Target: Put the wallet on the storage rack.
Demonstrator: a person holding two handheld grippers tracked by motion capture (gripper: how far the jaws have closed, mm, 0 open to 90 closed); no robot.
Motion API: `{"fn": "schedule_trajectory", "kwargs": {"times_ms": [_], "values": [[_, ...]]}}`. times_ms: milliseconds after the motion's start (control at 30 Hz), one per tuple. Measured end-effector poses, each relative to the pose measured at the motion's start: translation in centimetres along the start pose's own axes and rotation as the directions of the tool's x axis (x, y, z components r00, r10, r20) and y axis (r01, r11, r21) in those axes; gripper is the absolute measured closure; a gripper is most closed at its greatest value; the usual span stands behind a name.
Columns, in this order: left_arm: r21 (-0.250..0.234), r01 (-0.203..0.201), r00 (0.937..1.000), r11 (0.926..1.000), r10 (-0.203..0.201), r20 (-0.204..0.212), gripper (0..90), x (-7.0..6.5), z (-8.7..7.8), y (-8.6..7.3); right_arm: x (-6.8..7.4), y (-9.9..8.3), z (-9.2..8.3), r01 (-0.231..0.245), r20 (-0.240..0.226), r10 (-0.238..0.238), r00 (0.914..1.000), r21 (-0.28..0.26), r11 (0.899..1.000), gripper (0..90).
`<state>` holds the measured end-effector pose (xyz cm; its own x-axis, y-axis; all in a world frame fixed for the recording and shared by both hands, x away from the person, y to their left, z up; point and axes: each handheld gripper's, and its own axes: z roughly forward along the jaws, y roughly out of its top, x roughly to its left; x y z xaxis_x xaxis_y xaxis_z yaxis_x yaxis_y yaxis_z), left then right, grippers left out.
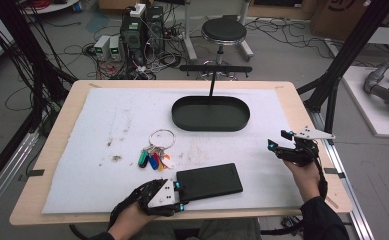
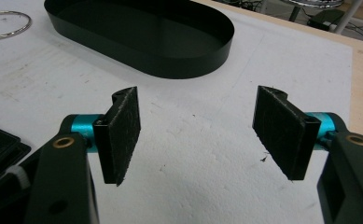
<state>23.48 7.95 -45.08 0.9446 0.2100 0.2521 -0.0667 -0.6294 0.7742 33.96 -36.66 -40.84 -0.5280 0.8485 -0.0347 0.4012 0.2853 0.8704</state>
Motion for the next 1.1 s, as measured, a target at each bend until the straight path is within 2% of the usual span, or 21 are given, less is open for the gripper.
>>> {"fn": "schedule_trajectory", "kwargs": {"times_ms": [67, 100, 133, 167, 300, 400, 433, 533, 567, 667, 733, 767, 800, 833, 900, 933, 967, 1000, 1033, 1067, 1100], "values": [[0.006, -0.020, 0.9997, 0.9998, 0.020, -0.010, 56.7, -0.1, 0.0, 0.0, 0.0, 0.0, 0.0, 0.000, -0.002, -0.001, 1.0000, -0.002, 1.000, 32.5], [0.008, -0.029, 0.9995, 0.9996, 0.029, -0.010, 61.3, -0.2, 0.0, 0.0, 0.0, 0.0, 0.0, 0.004, -0.003, -0.004, 1.0000, 0.001, 1.000, 32.5], [0.009, -0.031, 0.9995, 0.9995, 0.031, -0.003, 61.3, -0.1, 0.0, 0.1, 0.0, 0.0, 0.0, 0.004, -0.003, -0.004, 1.0000, 0.001, 1.000, 32.5], [0.015, -0.051, 0.9987, 0.9986, 0.051, 0.007, 67.8, -0.2, -0.1, 0.3, 0.1, 0.0, 0.1, 0.009, -0.003, -0.009, 1.0000, 0.004, 1.000, 33.0], [0.020, -0.055, 0.9982, 0.9983, 0.055, 0.022, 74.5, 0.1, -0.3, 0.8, 0.3, 0.0, 0.1, 0.023, -0.011, -0.023, 0.9997, -0.001, 1.000, 35.4], [-0.015, -0.018, 0.9996, 0.9997, 0.019, 0.022, 77.0, 0.8, -0.7, 1.1, 0.4, 0.1, -0.1, 0.027, -0.030, -0.027, 0.9992, -0.014, 1.000, 37.6], [-0.045, 0.015, 0.9996, 0.9989, -0.014, 0.024, 77.5, 1.2, -1.0, 1.1, 0.4, 0.1, -0.2, 0.026, -0.031, -0.027, 0.9992, -0.019, 0.999, 37.7], [-0.098, 0.066, 0.9977, 0.9930, -0.065, 0.018, 78.8, 2.2, -1.7, 1.4, 0.4, 0.2, -0.3, 0.022, -0.052, -0.024, 0.9984, -0.030, 0.999, 38.0], [-0.141, 0.120, 0.9927, 0.9827, -0.118, 0.025, 78.9, 3.0, -2.1, 1.3, 0.4, 0.2, -0.3, 0.022, -0.063, -0.024, 0.9977, -0.032, 0.999, 38.1], [-0.181, 0.182, 0.9832, 0.9664, -0.180, 0.029, 79.2, 4.0, -2.5, 1.2, 0.5, 0.2, -0.3, 0.029, -0.093, -0.033, 0.9951, -0.047, 0.999, 38.1], [-0.202, 0.228, 0.9735, 0.9524, -0.225, 0.039, 79.2, 4.6, -2.6, 1.1, 0.6, 0.3, -0.4, 0.032, -0.128, -0.040, 0.9910, -0.063, 0.997, 38.0], [-0.202, 0.228, 0.9735, 0.9524, -0.225, 0.039, 79.2, 4.6, -2.6, 1.1, 0.7, 0.3, -0.4, 0.034, -0.147, -0.044, 0.9882, -0.069, 0.997, 38.0], [-0.213, 0.250, 0.9683, 0.9446, -0.247, 0.040, 79.2, 4.9, -2.6, 1.1, 0.7, 0.3, -0.4, 0.034, -0.147, -0.044, 0.9882, -0.069, 0.997, 38.0], [-0.222, 0.265, 0.9640, 0.9384, -0.264, 0.036, 79.2, 5.2, -2.7, 1.1, 0.8, 0.3, -0.3, 0.038, -0.178, -0.050, 0.9827, -0.067, 0.997, 38.0], [-0.236, 0.287, 0.9569, 0.9286, -0.289, 0.023, 79.2, 5.6, -2.8, 1.3, 0.8, 0.3, -0.2, 0.038, -0.191, -0.050, 0.9803, -0.066, 0.997, 38.0], [-0.239, 0.303, 0.9517, 0.9227, -0.306, 0.023, 79.3, 6.0, -2.9, 1.4, 0.8, 0.3, 0.0, 0.039, -0.228, -0.052, 0.9721, -0.061, 0.997, 36.9], [-0.239, 0.303, 0.9517, 0.9227, -0.306, 0.023, 79.3, 6.0, -2.9, 1.4, 0.8, 0.3, 0.0, 0.039, -0.228, -0.052, 0.9721, -0.061, 0.997, 36.9], [-0.246, 0.317, 0.9468, 0.9160, -0.321, 0.023, 79.3, 6.2, -2.9, 1.4, 0.8, 0.3, 0.1, 0.045, -0.249, -0.060, 0.9667, -0.067, 0.997, 36.5], [-0.251, 0.325, 0.9436, 0.9116, -0.330, 0.023, 79.3, 6.5, -2.9, 1.3, 1.0, 0.3, 0.2, 0.057, -0.288, -0.075, 0.9546, -0.069, 0.996, 36.2], [-0.261, 0.336, 0.9393, 0.9048, -0.342, 0.025, 79.3, 6.7, -2.9, 1.3, 1.0, 0.3, 0.2, 0.057, -0.288, -0.075, 0.9546, -0.069, 0.996, 36.2], [-0.268, 0.349, 0.9344, 0.8978, -0.355, 0.028, 79.3, 6.9, -2.9, 1.2, 1.2, 0.3, 0.3, 0.065, -0.305, -0.084, 0.9485, -0.071, 0.995, 36.1]]}}
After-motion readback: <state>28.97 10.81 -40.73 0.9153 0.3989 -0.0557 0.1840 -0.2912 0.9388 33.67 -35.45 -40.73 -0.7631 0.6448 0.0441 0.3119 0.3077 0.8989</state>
